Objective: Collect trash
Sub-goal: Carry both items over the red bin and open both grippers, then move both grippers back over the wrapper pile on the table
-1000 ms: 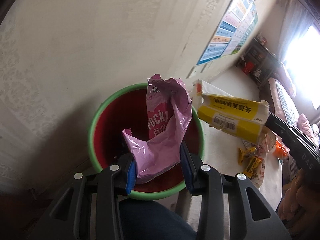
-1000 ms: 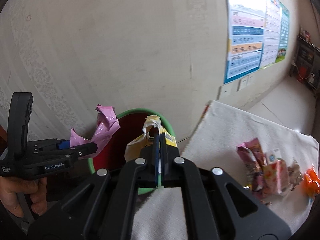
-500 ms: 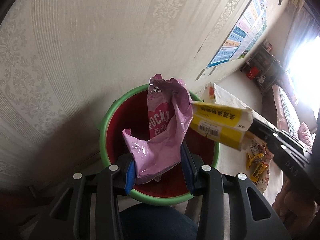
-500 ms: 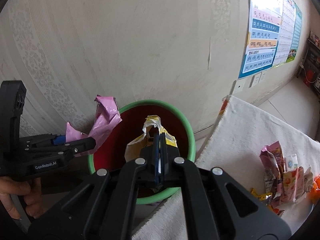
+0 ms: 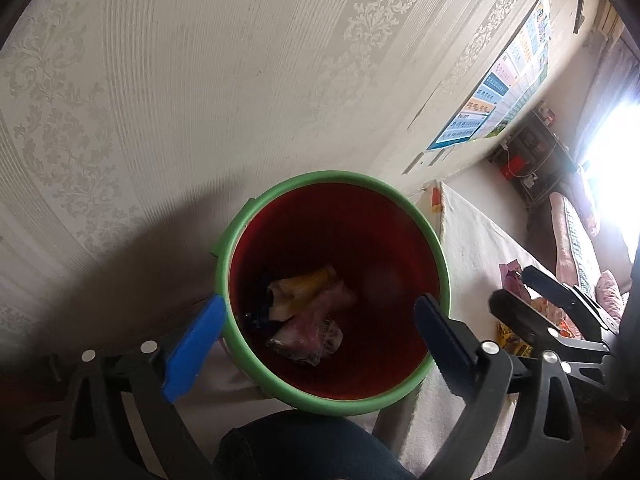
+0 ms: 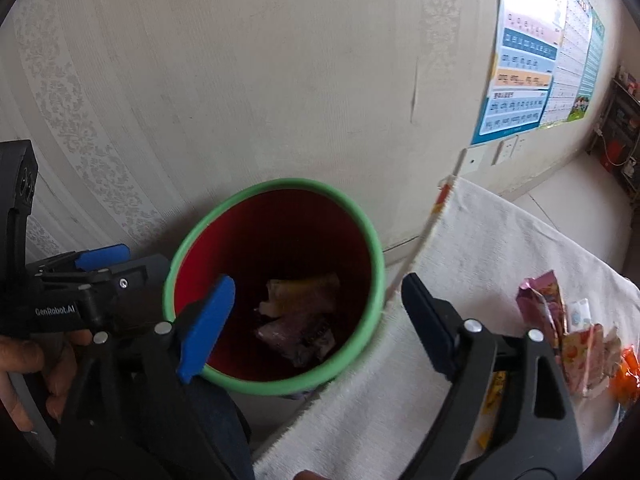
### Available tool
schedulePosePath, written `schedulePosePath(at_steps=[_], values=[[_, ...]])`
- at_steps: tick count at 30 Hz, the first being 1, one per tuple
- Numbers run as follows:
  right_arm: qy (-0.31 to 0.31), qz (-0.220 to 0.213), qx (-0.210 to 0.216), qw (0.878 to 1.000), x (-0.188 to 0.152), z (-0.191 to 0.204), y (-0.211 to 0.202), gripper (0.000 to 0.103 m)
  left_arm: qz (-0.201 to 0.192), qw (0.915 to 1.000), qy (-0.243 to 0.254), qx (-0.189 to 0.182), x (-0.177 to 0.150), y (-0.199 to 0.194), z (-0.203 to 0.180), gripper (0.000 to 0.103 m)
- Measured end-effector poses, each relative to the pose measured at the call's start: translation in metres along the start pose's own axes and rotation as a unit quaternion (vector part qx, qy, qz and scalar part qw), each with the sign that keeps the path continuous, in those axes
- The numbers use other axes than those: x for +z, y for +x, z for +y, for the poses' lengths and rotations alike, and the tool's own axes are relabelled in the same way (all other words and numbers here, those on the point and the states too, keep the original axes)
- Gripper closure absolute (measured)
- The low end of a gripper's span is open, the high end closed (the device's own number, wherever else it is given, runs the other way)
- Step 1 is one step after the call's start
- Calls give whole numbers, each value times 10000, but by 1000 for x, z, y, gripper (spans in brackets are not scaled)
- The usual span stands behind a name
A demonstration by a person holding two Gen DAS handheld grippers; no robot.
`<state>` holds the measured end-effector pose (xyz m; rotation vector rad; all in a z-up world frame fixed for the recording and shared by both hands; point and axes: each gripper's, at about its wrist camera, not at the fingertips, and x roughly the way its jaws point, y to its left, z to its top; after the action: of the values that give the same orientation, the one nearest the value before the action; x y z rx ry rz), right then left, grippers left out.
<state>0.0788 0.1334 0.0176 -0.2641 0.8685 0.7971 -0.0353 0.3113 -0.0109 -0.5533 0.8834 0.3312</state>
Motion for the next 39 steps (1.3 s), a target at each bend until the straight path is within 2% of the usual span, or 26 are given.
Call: schedulePosePath(at_steps=[5,7,16,25,39], values=[[36,-99,-108,9999,-5,-8,-16,11,-44,10000,54,-39,0,-3,-10,8],[70,-171,-181,9997,-7,-12,-24,5,-43,9999,117,-25,0,-3,-16,8],[373,-229,-510,9977,-29,-44,-50,5,41,9978,650,-136,-18,-4,-68,8],[890,-252,-993,9907,-69,-108,-92,5,219,9921,1150,-453,-36,0,-129,8],[1620,-297,-1849,9689,-122,-212,-148,5,519,9748,1905,-1041,-57,16,-228,8]])
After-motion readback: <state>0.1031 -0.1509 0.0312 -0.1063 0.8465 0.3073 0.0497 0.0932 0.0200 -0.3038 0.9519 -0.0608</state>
